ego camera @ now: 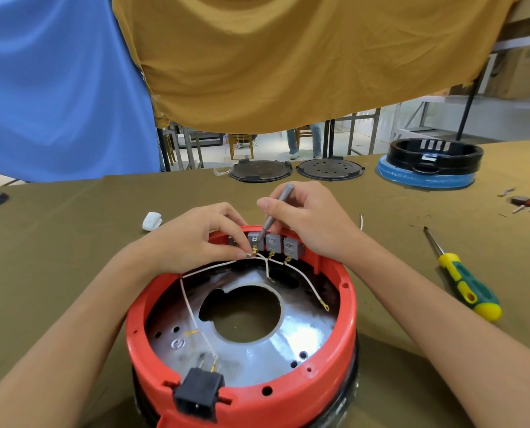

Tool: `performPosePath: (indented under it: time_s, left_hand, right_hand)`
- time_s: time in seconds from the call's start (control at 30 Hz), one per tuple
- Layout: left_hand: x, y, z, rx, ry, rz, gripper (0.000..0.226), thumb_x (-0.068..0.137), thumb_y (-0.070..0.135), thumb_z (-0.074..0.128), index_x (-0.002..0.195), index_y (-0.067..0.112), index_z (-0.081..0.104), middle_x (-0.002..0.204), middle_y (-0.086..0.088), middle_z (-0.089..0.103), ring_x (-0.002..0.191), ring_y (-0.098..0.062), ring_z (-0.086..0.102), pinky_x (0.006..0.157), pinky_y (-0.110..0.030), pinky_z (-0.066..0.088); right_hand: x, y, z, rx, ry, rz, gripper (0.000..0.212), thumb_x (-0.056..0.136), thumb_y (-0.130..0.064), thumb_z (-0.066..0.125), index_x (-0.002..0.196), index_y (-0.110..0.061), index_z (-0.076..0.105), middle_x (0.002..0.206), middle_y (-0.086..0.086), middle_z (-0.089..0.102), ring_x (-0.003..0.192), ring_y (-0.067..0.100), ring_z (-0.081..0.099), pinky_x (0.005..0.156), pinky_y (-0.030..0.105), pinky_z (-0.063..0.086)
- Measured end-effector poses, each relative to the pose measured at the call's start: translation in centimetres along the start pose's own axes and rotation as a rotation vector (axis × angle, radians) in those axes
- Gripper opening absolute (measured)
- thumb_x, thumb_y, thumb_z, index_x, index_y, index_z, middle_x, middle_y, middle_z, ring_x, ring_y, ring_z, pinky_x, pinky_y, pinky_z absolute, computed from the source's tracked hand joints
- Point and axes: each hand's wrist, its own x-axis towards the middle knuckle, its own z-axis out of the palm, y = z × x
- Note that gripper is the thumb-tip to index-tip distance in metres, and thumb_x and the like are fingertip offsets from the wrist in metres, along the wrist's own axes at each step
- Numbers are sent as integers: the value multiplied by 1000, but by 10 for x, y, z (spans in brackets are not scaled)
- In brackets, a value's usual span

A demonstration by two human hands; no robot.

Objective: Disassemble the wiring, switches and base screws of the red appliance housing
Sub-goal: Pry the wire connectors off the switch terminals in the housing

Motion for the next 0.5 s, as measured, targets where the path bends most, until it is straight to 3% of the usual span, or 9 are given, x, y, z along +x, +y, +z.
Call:
performPosePath:
  time_s: [0.17, 0.5]
  left_hand:
    - [0, 0, 0, 2, -8, 3, 11, 82, 28, 78, 86, 38, 78, 109, 15, 58, 105, -3, 58, 102, -38, 44]
    - [1, -2, 0, 8, -16, 4, 12, 83, 31, 78, 86, 43, 77, 107, 21, 56, 106, -3, 58, 101, -37, 44]
  right_hand:
    - [0, -1, 0, -47, 10, -36, 24, 95, -30, 66, 77, -16, 68, 65, 2, 72, 63, 14, 70, 68, 31, 55]
    - [1, 0, -1, 0, -10, 32, 28, 98, -32, 62, 81, -9, 68, 62, 1, 70, 63, 14, 67, 78, 38, 55]
